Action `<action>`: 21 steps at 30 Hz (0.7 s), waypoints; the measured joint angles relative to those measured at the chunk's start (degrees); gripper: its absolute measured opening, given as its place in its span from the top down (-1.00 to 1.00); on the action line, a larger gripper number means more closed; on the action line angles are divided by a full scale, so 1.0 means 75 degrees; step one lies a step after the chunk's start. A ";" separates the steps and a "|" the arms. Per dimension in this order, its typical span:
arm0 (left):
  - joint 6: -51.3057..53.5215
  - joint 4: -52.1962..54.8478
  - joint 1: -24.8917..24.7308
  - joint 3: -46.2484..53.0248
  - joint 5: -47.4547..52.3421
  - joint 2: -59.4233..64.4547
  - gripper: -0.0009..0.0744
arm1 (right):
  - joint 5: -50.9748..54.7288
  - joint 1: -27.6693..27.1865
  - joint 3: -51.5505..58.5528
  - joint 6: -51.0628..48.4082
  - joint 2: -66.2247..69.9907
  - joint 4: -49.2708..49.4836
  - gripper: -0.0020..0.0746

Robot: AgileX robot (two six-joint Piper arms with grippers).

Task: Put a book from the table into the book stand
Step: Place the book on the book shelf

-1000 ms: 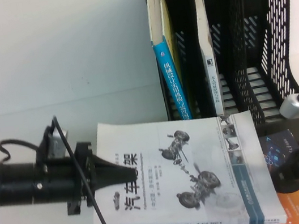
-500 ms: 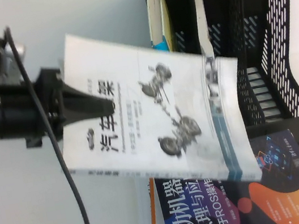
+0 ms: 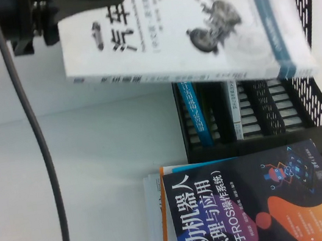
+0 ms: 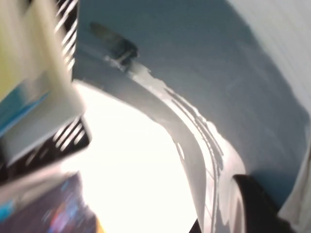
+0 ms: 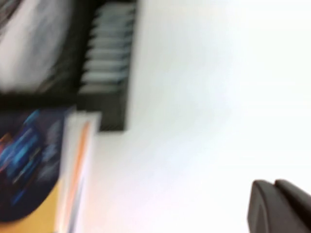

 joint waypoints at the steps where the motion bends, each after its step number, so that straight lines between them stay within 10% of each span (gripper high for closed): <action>1: -0.0116 0.0034 -0.0213 -0.0287 -0.0186 0.0090 0.66 | 0.0037 0.0000 0.0000 0.0745 -0.0179 -0.0553 0.95; 21: -0.5100 0.6922 -0.3355 -0.5925 -0.0621 0.4036 0.66 | 0.1994 0.0000 0.0000 0.2851 -0.0588 -0.2048 0.95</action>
